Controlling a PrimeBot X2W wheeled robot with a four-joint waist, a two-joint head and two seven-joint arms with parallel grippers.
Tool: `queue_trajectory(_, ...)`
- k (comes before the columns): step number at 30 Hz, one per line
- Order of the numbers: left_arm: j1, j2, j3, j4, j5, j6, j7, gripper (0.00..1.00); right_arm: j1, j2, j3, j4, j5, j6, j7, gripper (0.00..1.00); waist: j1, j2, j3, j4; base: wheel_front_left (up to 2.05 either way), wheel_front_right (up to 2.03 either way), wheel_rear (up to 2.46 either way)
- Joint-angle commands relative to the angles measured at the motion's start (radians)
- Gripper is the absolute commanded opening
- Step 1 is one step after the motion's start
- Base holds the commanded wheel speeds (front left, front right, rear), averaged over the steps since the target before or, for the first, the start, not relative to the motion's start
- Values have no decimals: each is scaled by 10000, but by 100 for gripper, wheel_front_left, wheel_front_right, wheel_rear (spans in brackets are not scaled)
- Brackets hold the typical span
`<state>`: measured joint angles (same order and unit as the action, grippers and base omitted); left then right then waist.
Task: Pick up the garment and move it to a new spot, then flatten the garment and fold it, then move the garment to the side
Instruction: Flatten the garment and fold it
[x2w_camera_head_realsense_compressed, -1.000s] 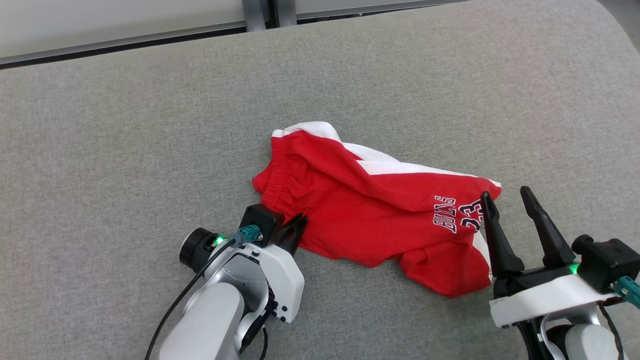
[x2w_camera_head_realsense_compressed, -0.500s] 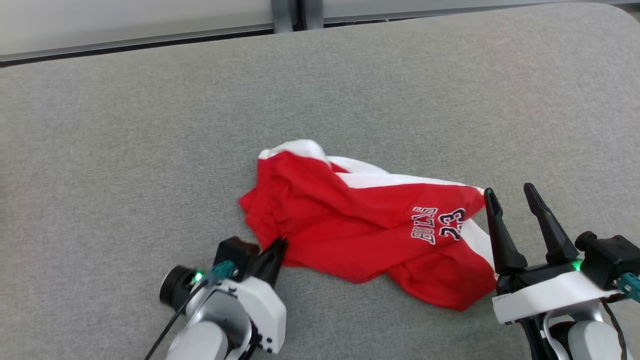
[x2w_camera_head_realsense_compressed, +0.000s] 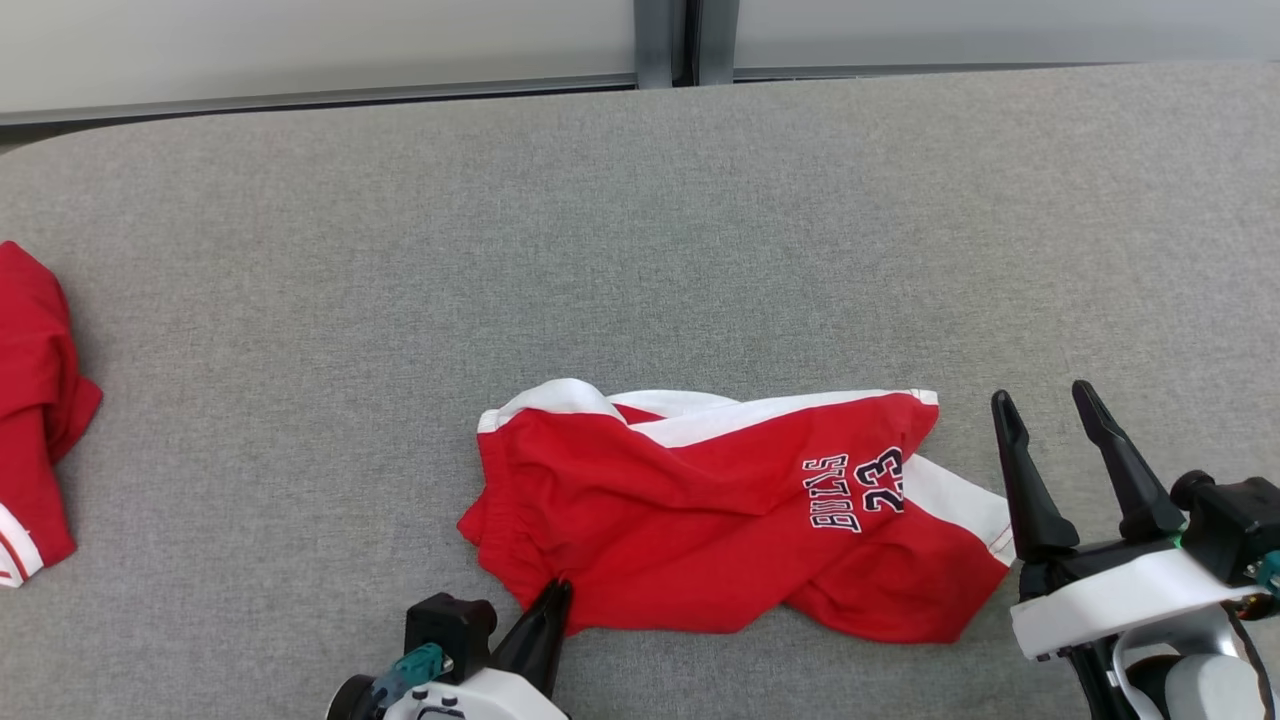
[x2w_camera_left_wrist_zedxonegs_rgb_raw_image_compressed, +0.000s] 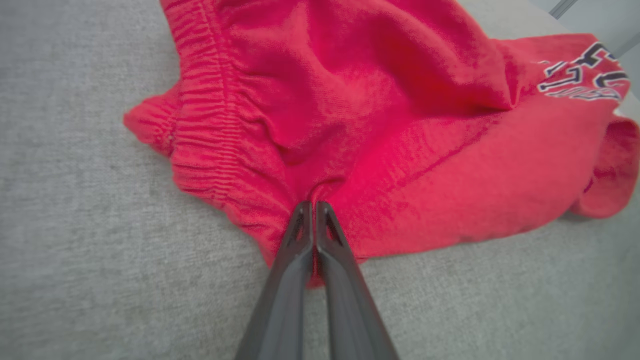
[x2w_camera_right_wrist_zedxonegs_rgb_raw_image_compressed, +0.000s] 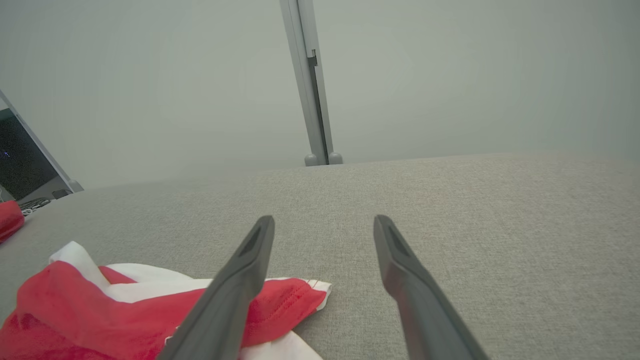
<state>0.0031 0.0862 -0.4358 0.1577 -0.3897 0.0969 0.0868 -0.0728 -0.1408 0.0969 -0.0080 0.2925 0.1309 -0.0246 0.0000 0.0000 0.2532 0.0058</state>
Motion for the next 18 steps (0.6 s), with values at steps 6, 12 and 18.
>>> queue_trajectory(6, -220, -27, 304, -313, -15, 91, -1276, 100, 139, -90, -220, -175, -257, -3, 183, 100, 0, 0, -310, -61, 0, 0, 0)
queue_trajectory(12, -647, 166, 998, -610, 220, 339, -2850, 100, 245, -128, -161, -292, -355, -3, 352, 100, 0, 0, -720, -151, 0, 0, 0)
queue_trajectory(18, -1069, 625, 1844, -747, 424, 457, -3409, 100, 440, -150, -78, -377, -404, -3, 550, 100, 0, 0, -1090, -151, 0, 0, 0)
